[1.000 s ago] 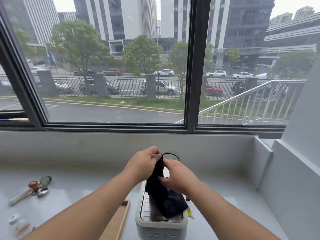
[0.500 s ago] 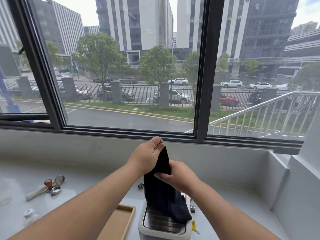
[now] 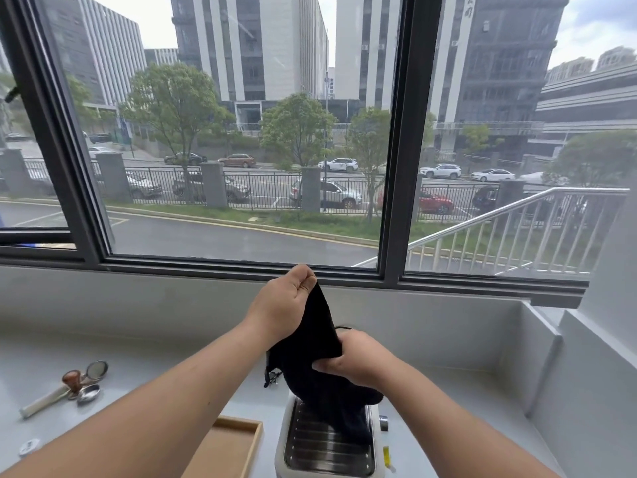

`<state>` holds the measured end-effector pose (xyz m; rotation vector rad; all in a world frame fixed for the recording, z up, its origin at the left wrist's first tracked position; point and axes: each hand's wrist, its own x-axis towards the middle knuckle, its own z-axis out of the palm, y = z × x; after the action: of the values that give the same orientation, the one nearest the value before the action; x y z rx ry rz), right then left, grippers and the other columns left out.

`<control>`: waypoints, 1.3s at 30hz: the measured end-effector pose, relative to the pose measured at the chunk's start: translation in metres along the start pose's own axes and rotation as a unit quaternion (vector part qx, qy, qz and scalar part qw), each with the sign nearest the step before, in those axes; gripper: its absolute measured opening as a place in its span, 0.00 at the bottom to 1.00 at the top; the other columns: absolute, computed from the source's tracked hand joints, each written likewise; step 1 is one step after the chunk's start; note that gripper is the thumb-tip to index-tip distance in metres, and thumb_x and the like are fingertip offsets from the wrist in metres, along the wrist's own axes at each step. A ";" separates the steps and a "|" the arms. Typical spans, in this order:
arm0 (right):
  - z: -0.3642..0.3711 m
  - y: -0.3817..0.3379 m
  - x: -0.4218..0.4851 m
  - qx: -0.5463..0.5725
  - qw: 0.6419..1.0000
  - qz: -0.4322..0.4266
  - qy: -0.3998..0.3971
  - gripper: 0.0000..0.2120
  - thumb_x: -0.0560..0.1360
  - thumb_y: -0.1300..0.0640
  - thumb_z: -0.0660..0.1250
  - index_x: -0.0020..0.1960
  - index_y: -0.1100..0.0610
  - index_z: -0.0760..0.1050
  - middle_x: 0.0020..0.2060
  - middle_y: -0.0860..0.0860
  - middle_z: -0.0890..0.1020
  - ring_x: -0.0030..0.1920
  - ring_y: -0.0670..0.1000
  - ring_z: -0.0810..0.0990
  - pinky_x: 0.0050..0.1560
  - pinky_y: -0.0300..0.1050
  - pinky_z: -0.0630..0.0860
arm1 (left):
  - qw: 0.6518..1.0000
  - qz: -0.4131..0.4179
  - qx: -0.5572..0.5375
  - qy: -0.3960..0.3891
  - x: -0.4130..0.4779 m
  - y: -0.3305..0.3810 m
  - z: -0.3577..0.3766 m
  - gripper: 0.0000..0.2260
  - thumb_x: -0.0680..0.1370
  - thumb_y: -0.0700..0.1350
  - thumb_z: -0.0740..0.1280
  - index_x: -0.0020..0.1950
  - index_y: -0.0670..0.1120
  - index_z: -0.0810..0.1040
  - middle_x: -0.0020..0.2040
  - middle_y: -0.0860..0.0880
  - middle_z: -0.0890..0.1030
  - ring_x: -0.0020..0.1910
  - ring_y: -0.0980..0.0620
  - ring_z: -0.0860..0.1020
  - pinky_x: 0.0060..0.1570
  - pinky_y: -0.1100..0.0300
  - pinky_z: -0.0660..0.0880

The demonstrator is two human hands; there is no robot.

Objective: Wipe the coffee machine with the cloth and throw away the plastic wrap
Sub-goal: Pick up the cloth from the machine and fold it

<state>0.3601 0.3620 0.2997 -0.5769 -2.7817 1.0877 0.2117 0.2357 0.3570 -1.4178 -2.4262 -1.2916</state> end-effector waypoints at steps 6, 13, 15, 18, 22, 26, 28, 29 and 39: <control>0.000 -0.020 0.003 0.021 0.999 0.020 0.013 0.09 0.71 0.36 0.70 0.40 0.40 0.80 0.39 0.46 0.86 0.42 0.50 0.85 0.48 0.52 0.82 | 1.000 -0.006 -0.011 -0.006 0.014 -0.009 -0.004 0.10 0.86 0.56 0.58 0.47 0.56 0.71 0.32 0.56 0.78 0.30 0.56 0.73 0.34 0.53 0.69; 0.000 -0.035 0.013 0.177 0.983 0.037 0.018 0.10 0.77 0.47 0.70 0.52 0.51 0.85 0.49 0.52 0.89 0.51 0.53 0.87 0.60 0.53 0.82 | 1.000 -0.014 -0.015 -0.002 0.027 -0.022 -0.009 0.10 0.86 0.57 0.57 0.46 0.60 0.71 0.34 0.58 0.78 0.34 0.58 0.75 0.35 0.53 0.69; 0.000 -0.039 0.015 0.240 0.970 0.039 0.027 0.09 0.79 0.49 0.71 0.54 0.53 0.85 0.50 0.53 0.89 0.52 0.54 0.88 0.60 0.52 0.82 | 1.000 -0.020 -0.016 0.002 0.029 -0.027 -0.010 0.05 0.84 0.58 0.60 0.52 0.61 0.73 0.43 0.59 0.80 0.44 0.56 0.78 0.43 0.54 0.73; 0.000 -0.046 0.018 0.324 0.944 0.043 0.042 0.11 0.80 0.50 0.70 0.55 0.56 0.84 0.50 0.56 0.88 0.52 0.57 0.88 0.57 0.51 0.83 | 1.000 -0.030 -0.006 0.000 0.029 -0.032 -0.014 0.18 0.81 0.60 0.65 0.69 0.55 0.74 0.58 0.57 0.77 0.57 0.53 0.77 0.59 0.51 0.76; -0.005 -0.055 0.019 0.412 0.909 0.031 0.058 0.10 0.83 0.53 0.67 0.56 0.59 0.82 0.48 0.56 0.87 0.49 0.56 0.87 0.50 0.47 0.82 | 0.997 -0.036 0.059 -0.044 0.024 -0.044 -0.019 0.17 0.80 0.62 0.65 0.65 0.56 0.75 0.57 0.59 0.75 0.56 0.54 0.77 0.57 0.53 0.75; -0.009 -0.063 0.021 0.500 0.863 0.027 0.066 0.14 0.83 0.55 0.65 0.61 0.65 0.80 0.55 0.65 0.86 0.56 0.65 0.86 0.52 0.52 0.84 | 0.986 -0.088 0.115 -0.084 0.016 -0.060 -0.021 0.17 0.81 0.65 0.58 0.44 0.55 0.75 0.41 0.57 0.81 0.42 0.55 0.80 0.38 0.55 0.71; -0.010 -0.068 0.023 0.520 0.851 0.041 0.059 0.16 0.83 0.54 0.65 0.60 0.66 0.81 0.54 0.65 0.86 0.55 0.65 0.86 0.50 0.52 0.84 | 0.982 -0.119 0.100 -0.108 0.011 -0.069 -0.020 0.22 0.82 0.65 0.54 0.42 0.52 0.76 0.40 0.53 0.82 0.42 0.51 0.81 0.41 0.53 0.75; -0.011 -0.070 0.023 0.527 0.847 0.047 0.049 0.18 0.83 0.52 0.65 0.59 0.66 0.82 0.54 0.65 0.86 0.55 0.65 0.86 0.50 0.53 0.85 | 0.980 -0.139 0.072 -0.122 0.009 -0.074 -0.020 0.23 0.83 0.65 0.52 0.45 0.51 0.78 0.43 0.52 0.84 0.45 0.49 0.82 0.47 0.51 0.78; -0.013 -0.081 0.032 0.613 0.786 0.069 -0.027 0.21 0.71 0.50 0.72 0.56 0.64 0.86 0.54 0.62 0.86 0.53 0.60 0.86 0.54 0.52 0.83 | 0.914 -0.334 -0.119 -0.195 -0.021 -0.086 -0.026 0.46 0.74 0.79 0.43 0.71 0.48 0.77 0.59 0.48 0.83 0.60 0.46 0.80 0.58 0.51 0.70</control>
<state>0.3088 0.3279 0.3621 -0.5056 -1.4360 2.5021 0.1515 0.1838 0.3112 -0.9715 -3.3187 -1.5847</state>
